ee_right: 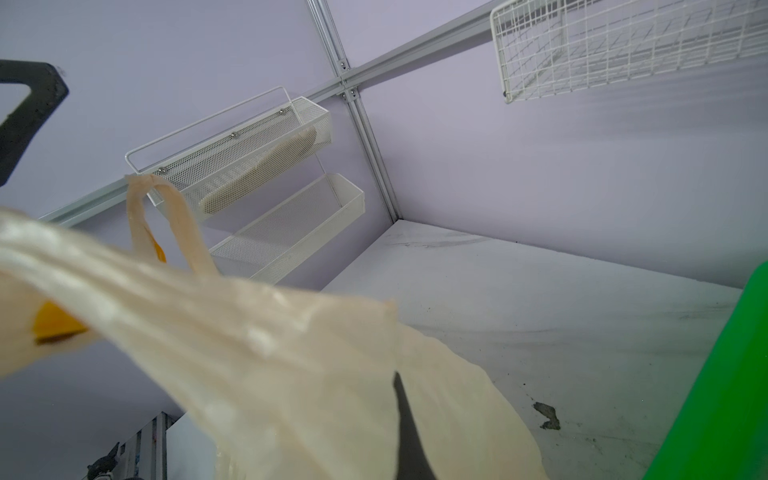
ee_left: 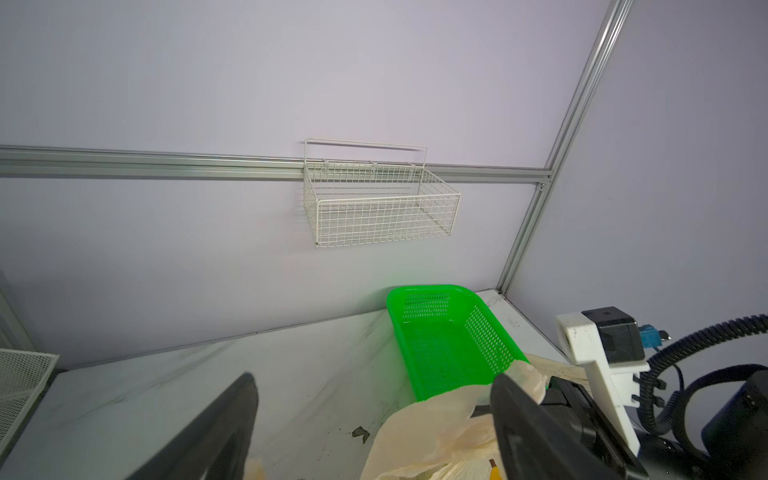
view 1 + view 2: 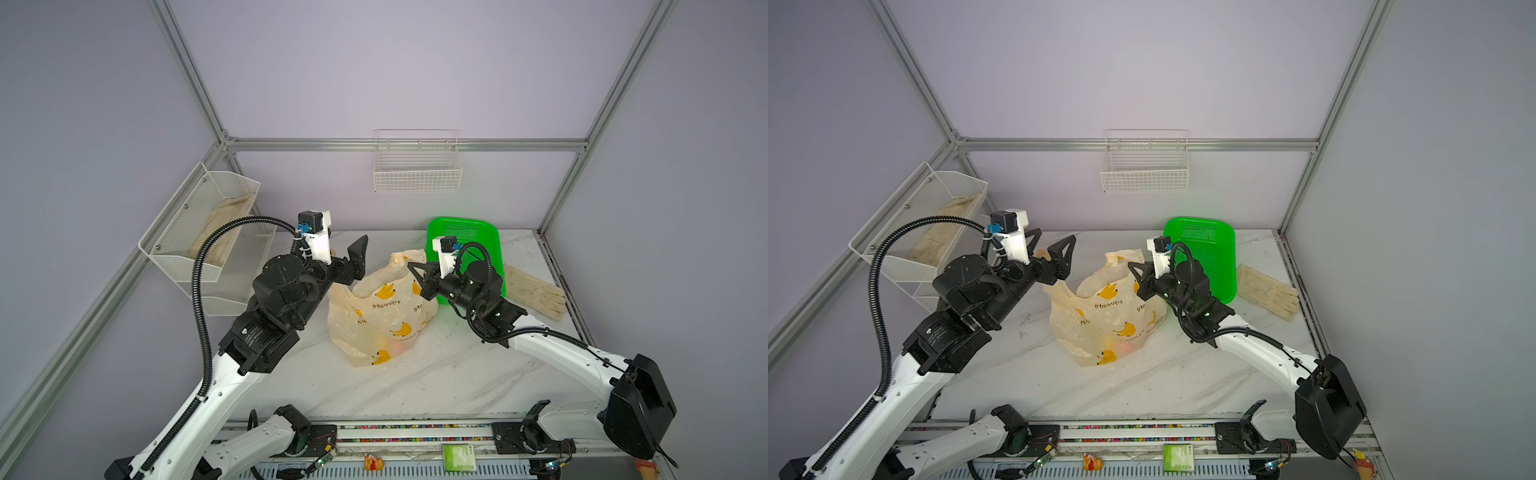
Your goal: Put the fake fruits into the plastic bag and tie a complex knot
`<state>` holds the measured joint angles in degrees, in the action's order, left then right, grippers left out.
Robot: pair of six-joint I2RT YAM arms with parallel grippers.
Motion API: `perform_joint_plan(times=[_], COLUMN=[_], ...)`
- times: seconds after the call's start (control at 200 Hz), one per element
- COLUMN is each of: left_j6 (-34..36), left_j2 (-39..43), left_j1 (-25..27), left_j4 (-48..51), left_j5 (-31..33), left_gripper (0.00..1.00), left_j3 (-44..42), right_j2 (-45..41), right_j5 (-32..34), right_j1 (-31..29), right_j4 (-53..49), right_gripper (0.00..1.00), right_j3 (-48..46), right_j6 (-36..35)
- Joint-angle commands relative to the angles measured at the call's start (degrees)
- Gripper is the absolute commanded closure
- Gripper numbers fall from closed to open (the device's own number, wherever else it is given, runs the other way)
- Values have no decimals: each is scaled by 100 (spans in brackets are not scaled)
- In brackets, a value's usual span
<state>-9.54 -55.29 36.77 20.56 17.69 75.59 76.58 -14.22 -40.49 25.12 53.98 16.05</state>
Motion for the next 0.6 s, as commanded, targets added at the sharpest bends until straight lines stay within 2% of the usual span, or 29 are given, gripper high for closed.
perform_joint_plan(times=[0.0, 0.165, 0.26, 0.515, 0.595], left_j6=[226, -460, -716, -764, -695], left_j2=[-70, -468, -689, -1079, -1155], left_j1=[307, 731, 829, 1045, 1059], left_j4=[-81, -15, -184, -521, -571], left_j5=[304, -429, -584, -385, -305], left_gripper=[14, 15, 16, 31, 39], left_j3=[530, 526, 468, 406, 409], right_j2=[41, 42, 24, 28, 33], right_j5=[115, 181, 227, 191, 161], right_j1=[15, 6, 6, 6, 6], right_j4=[300, 335, 359, 397, 404], right_gripper=[97, 97, 97, 98, 98], right_j3=[-23, -36, -60, -65, -52], right_j6=[337, 450, 460, 460, 460])
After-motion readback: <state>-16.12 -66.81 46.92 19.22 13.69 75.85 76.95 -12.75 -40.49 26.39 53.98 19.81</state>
